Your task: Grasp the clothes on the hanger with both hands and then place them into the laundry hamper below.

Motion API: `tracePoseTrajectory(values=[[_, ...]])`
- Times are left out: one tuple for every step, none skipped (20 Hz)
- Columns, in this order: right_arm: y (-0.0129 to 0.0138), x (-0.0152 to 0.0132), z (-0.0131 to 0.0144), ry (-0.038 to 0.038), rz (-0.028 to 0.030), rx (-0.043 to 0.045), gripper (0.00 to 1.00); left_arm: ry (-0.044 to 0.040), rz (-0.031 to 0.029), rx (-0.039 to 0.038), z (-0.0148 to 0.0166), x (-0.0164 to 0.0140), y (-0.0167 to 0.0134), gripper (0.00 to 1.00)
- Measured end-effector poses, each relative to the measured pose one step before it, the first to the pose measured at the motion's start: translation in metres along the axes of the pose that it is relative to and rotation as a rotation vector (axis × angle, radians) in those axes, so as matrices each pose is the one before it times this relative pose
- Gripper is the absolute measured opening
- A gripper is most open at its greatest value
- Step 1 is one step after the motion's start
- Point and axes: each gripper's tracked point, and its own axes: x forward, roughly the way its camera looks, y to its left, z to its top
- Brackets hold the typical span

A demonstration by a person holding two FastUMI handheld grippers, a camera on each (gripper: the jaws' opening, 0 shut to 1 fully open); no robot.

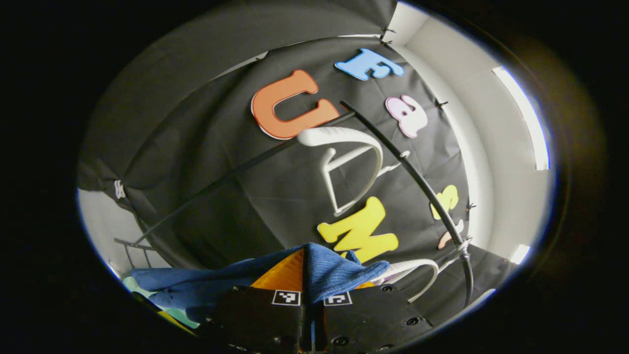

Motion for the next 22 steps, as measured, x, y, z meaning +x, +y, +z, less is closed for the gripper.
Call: tracePoseTrajectory(values=[[-0.00601, 0.0005, -0.00648, 0.01318, -0.01933, 0.00173, 0.02, 0.00249, 0.01614, -0.00421, -0.00255, -0.00553, 0.00669, 0.07], [-0.0042, -0.00116, -0.00689, 0.01419, -0.01625, 0.00607, 0.04, 0.00096, 0.01253, -0.00256, -0.00236, -0.00454, 0.00443, 0.07], [-0.0037, 0.00144, -0.00651, 0.00878, -0.01808, -0.00495, 0.04, 0.00459, 0.01224, 0.00715, -0.00308, -0.00495, 0.00298, 0.07], [-0.00453, 0.00025, -0.00793, 0.00838, -0.02126, -0.01461, 0.04, 0.00558, 0.01034, 0.02068, -0.00502, -0.00113, 0.00237, 0.07], [-0.00347, 0.00131, -0.00874, 0.00993, -0.02189, -0.01957, 0.04, 0.01457, 0.00795, 0.02832, -0.00686, -0.00322, -0.0002, 0.07], [-0.0012, 0.00008, -0.01056, 0.00844, -0.0202, -0.02009, 0.04, 0.02415, 0.01217, 0.03667, -0.00694, -0.00323, -0.00092, 0.07], [0.00033, 0.00167, -0.01002, 0.00484, -0.01551, -0.0204, 0.04, 0.01601, 0.01168, 0.03841, -0.00597, -0.0047, 0.00196, 0.08], [0.00176, 0.00145, -0.01251, 0.00732, -0.01614, -0.01993, 0.04, 0.0268, 0.00389, 0.02512, -0.00488, -0.00645, 0.00042, 0.07], [0.0028, 0.00225, -0.01062, 0.00325, -0.01082, -0.01346, 0.04, 0.02395, -0.00032, 0.01965, -0.00491, -0.00435, -0.00209, 0.07], [0.00408, 0.00295, -0.01313, 0.01183, -0.00572, -0.00918, 0.04, 0.01936, -0.00639, 0.01972, -0.0029, -0.00124, -0.00283, 0.07], [0.00396, 0.00382, -0.01268, 0.01251, -0.00753, -0.01363, 0.04, 0.01834, -0.00953, 0.01939, -0.00433, -0.00363, -0.00449, 0.07], [0.00436, 0.00195, -0.01404, 0.01029, -0.00862, -0.0199, 0.04, 0.01639, -0.00798, 0.01679, -0.00363, -0.00227, -0.00457, 0.07], [0.00431, 0.00265, -0.0124, 0.00769, -0.01264, -0.02224, 0.04, 0.01927, -0.00856, 0.01382, -0.00471, -0.00437, -0.00553, 0.07], [0.00434, 0.00244, -0.0144, 0.00961, -0.01239, -0.02324, 0.04, 0.01813, -0.01172, 0.01043, -0.00483, -0.00439, -0.00537, 0.07], [0.00456, 0.00229, -0.01346, 0.01499, -0.00849, -0.02174, 0.04, 0.01929, -0.01158, 0.01334, -0.00603, -0.00411, -0.00617, 0.07], [0.00453, 0.0031, -0.01534, 0.01834, -0.00945, -0.02055, 0.04, 0.01466, -0.00899, 0.01564, -0.00571, -0.0019, -0.00547, 0.07], [0.00257, 0.00627, -0.01256, 0.01935, -0.01658, -0.02492, 0.04, 0.01323, -0.00757, 0.01764, -0.00638, -0.00144, -0.00459, 0.07], [-0.0001, 0.00435, -0.01275, 0.0141, -0.02573, -0.02792, 0.05, 0.01498, -0.0064, 0.01273, -0.00812, 0.00014, -0.00485, 0.07], [-0.00191, 0.00428, -0.01183, 0.01717, -0.02543, -0.02881, 0.04, 0.01935, -0.00377, 0.01226, -0.00918, -0.00053, -0.00277, 0.07], [0.00067, 0.00452, -0.01381, 0.02358, -0.02369, -0.02181, 0.04, 0.01868, 0.00961, 0.00887, -0.00969, -0.0019, 0.00194, 0.07], [-0.00327, 0.00515, -0.0117, 0.02124, -0.02549, -0.01673, 0.05, 0.02053, 0.01021, 0.00957, -0.00983, -0.00037, 0.0025, 0.07], [-0.00397, 0.00436, -0.0118, 0.02271, -0.03203, -0.02166, 0.05, 0.01291, 0.02147, 0.00716, -0.00923, 0.00078, 0.00693, 0.07]])
